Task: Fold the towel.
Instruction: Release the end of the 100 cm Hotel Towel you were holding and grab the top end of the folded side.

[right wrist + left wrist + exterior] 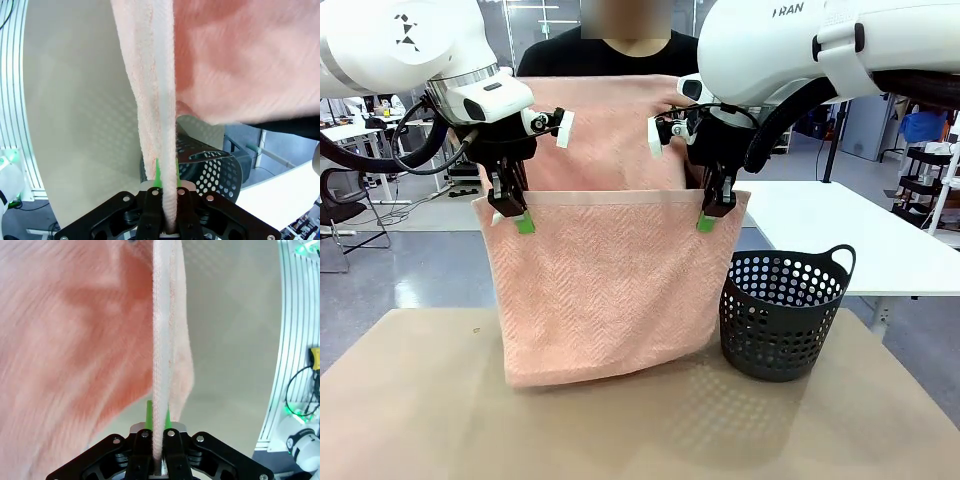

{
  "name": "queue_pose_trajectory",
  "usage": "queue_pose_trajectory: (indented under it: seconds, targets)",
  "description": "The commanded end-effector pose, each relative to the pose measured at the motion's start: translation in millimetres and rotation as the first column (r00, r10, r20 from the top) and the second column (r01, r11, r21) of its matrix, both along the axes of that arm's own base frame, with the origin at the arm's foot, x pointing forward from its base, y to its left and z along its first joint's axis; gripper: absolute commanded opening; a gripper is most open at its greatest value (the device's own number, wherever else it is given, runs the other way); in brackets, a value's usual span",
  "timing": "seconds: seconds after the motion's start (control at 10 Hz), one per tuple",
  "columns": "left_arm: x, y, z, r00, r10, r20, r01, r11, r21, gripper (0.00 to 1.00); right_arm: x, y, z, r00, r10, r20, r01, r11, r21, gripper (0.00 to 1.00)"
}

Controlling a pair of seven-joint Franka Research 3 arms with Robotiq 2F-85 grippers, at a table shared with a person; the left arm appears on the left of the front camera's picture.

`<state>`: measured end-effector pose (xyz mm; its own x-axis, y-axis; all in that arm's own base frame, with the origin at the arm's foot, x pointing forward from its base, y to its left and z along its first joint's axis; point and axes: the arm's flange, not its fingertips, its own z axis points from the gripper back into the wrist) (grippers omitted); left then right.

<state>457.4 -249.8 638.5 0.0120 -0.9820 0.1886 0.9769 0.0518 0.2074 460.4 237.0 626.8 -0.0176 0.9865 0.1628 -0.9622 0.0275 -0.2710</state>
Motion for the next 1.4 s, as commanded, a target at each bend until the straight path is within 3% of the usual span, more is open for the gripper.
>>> queue_pose_trajectory:
  seconds: [0.0, 1.3]
  targets:
    - [0.9, 1.1, 1.2, 1.0, 0.0, 0.006, 0.0, 1.0, 0.005, 0.0, 0.4, -1.2, 0.5, 1.0, -0.002, -0.002, 0.002, 1.0, 0.0, 0.0]
    - [0.9, 1.1, 1.2, 1.0, 0.0, 0.006, 0.0, 1.0, 0.005, 0.0, 0.4, -1.2, 0.5, 1.0, -0.002, -0.002, 0.002, 1.0, 0.0, 0.0]
